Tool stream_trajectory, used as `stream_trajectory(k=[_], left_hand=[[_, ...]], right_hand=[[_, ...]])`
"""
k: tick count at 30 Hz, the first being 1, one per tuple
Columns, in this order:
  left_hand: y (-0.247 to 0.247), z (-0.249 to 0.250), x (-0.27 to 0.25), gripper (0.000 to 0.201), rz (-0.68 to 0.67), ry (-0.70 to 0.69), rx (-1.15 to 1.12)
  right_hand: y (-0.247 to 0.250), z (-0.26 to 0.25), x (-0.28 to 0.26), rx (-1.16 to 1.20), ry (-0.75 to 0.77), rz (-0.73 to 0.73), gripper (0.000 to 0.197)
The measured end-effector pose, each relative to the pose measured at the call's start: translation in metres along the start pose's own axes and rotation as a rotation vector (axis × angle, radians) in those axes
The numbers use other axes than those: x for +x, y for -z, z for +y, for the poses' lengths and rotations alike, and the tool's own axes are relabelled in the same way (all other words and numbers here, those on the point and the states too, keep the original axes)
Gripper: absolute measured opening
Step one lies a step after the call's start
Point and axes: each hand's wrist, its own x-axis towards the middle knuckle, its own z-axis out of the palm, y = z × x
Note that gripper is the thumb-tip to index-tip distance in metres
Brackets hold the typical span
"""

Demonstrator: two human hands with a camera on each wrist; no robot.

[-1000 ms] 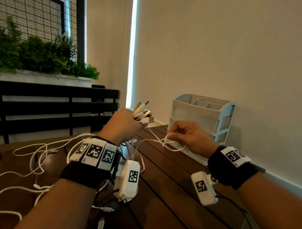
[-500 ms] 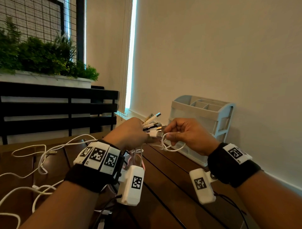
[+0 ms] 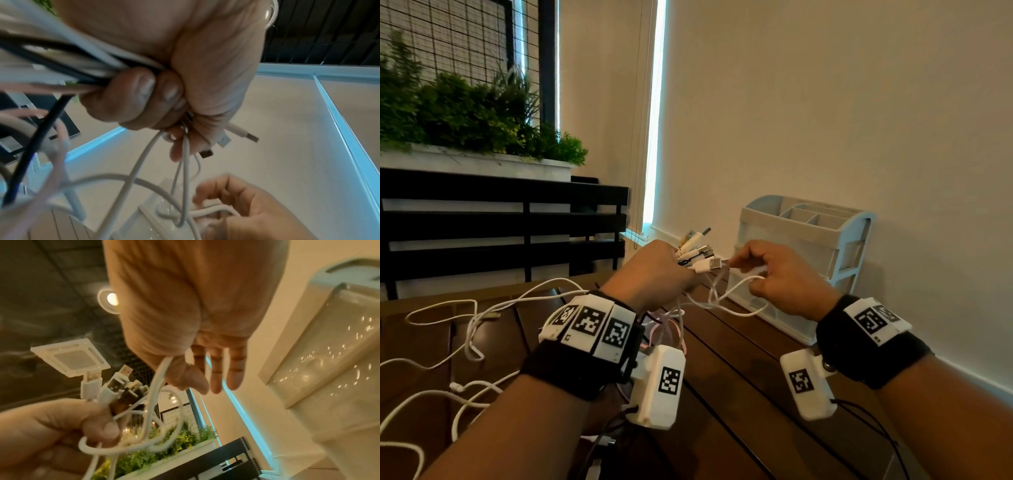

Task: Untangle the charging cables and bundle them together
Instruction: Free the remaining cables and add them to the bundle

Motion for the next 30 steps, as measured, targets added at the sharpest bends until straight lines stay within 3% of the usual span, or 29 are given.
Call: stream_trajectory(k=[1, 3, 5, 7, 8, 10, 13, 16, 18, 22, 26, 28, 30], left_hand=[[0.002, -0.001, 0.001, 0.011, 0.017, 0.010, -0.003], [0.006, -0.004, 0.003, 0.008, 0.041, 0.039, 0.008], [0.006, -0.007, 0.004, 0.007, 0.044, 0.061, 0.036], [0.005, -0.009, 0.005, 0.008, 0.041, 0.074, 0.057], [0.005, -0.009, 0.005, 0.008, 0.043, 0.079, 0.064], [0.008, -0.011, 0.006, 0.009, 0.061, 0.090, 0.076], [0.018, -0.016, 0.007, 0.011, 0.123, 0.100, 0.065], [0.028, -0.022, 0.009, 0.007, 0.165, 0.102, 0.038], [0.029, -0.023, 0.009, 0.007, 0.165, 0.112, 0.017], [0.028, -0.020, 0.008, 0.008, 0.139, 0.107, 0.010], [0.028, -0.018, 0.007, 0.007, 0.127, 0.068, -0.041], [0.029, -0.016, 0.006, 0.011, 0.094, 0.053, -0.064], [0.029, -0.014, 0.004, 0.013, 0.046, 0.042, -0.072]], right_hand=[[0.001, 0.006, 0.000, -0.027, -0.073, 0.060, 0.020], [0.001, 0.018, -0.001, 0.146, -0.249, 0.146, 0.007], [0.003, 0.025, -0.004, 0.540, -0.429, 0.125, 0.011], [0.007, 0.025, -0.007, 0.921, -0.493, 0.081, 0.019], [0.010, 0.024, -0.007, 0.997, -0.494, 0.069, 0.022], [0.012, 0.023, -0.008, 0.942, -0.471, 0.038, 0.028], [0.014, 0.022, -0.010, 0.598, -0.440, 0.018, 0.043], [0.013, 0.029, -0.011, 0.136, -0.356, 0.036, 0.037], [0.010, 0.034, -0.010, 0.035, -0.306, 0.004, 0.030], [0.005, 0.034, -0.011, 0.077, -0.232, -0.129, 0.012], [0.008, 0.013, -0.016, 0.127, -0.165, -0.326, 0.016], [0.006, 0.003, -0.014, 0.256, -0.175, -0.309, 0.033], [0.002, -0.003, -0.007, 0.381, -0.210, -0.204, 0.029]])
